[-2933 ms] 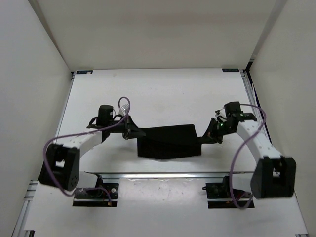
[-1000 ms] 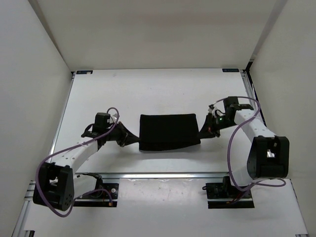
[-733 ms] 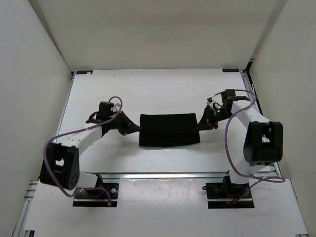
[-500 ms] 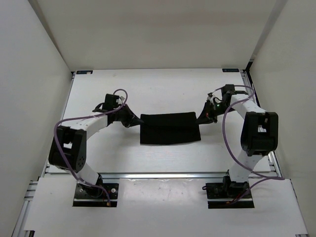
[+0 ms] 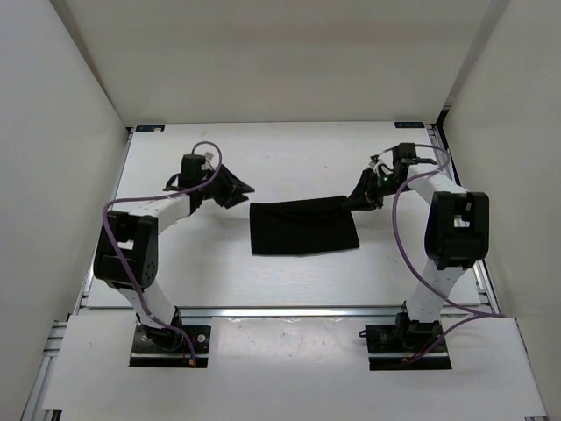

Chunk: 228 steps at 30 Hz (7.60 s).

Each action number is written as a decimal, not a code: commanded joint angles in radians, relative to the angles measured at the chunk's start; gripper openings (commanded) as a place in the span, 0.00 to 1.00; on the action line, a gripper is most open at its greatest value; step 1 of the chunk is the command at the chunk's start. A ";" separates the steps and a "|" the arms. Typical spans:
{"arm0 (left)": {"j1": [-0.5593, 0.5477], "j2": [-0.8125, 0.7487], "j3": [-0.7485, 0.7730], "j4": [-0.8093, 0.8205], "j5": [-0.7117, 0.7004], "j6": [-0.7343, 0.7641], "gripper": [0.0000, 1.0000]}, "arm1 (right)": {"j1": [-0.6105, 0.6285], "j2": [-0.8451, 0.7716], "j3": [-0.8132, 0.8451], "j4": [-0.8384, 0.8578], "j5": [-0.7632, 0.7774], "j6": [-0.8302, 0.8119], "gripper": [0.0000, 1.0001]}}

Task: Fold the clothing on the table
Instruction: Fold the skirt

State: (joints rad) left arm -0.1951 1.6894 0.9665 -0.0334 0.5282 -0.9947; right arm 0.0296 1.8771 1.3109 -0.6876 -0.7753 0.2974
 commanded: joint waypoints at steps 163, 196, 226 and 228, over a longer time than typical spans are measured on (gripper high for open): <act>-0.351 0.156 0.038 -0.290 -0.263 0.301 0.00 | -0.201 -0.111 -0.363 0.197 0.137 -0.144 0.01; -0.328 0.127 0.054 -0.298 -0.286 0.269 0.00 | 0.385 0.033 0.122 0.114 -0.059 -0.057 0.00; -0.180 -0.128 0.112 -0.372 -0.226 0.311 0.00 | 0.319 0.029 -0.001 0.234 -0.228 0.105 0.00; -0.226 -0.134 0.152 -0.361 -0.189 0.292 0.00 | 0.355 0.080 0.033 0.209 -0.211 0.091 0.00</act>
State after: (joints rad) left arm -0.3481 1.6211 1.0489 -0.4152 0.2489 -0.6811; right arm 0.3420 1.8900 1.2999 -0.4072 -1.0470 0.4229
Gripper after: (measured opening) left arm 0.027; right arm 0.003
